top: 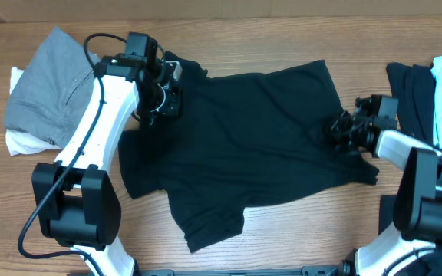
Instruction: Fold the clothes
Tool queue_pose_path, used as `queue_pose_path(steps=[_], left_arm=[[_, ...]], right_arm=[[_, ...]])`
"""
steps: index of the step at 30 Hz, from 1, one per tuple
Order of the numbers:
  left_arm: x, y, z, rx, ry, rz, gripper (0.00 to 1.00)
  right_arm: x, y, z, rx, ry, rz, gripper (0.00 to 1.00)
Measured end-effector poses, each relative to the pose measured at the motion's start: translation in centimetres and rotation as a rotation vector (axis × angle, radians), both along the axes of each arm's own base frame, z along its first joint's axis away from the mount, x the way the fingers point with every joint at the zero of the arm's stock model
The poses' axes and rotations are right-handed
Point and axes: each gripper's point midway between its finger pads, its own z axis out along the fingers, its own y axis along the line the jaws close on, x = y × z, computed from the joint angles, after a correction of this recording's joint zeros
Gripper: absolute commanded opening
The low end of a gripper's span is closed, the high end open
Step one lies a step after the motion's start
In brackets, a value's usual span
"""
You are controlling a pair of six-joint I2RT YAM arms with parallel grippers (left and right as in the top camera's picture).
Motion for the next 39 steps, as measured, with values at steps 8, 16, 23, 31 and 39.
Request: queue_pose_path(steps=[8, 16, 23, 31, 39], left_arm=[[-0.5, -1.7, -0.1, 0.031, -0.011, -0.055, 0.29], [0.8, -0.3, -0.4, 0.128, -0.054, 0.014, 0.31], [2.2, -0.1, -0.1, 0.133, -0.106, 0.051, 0.3], [1.0, 0.1, -0.5, 0.148, -0.054, 0.051, 0.3], [0.5, 0.3, -0.6, 0.156, -0.034, 0.05, 0.35]], right_arm=[[4.6, -4.9, 0.9, -0.155, 0.088, -0.111, 0.04], [8.0, -8.4, 6.7, -0.136, -0.027, -0.078, 0.06], [10.4, -3.1, 8.9, -0.127, -0.129, 0.073, 0.04], [11.9, 4.6, 3.8, -0.151, -0.088, 0.162, 0.04], [13.5, 3.0, 0.4, -0.129, -0.069, 0.05, 0.04]])
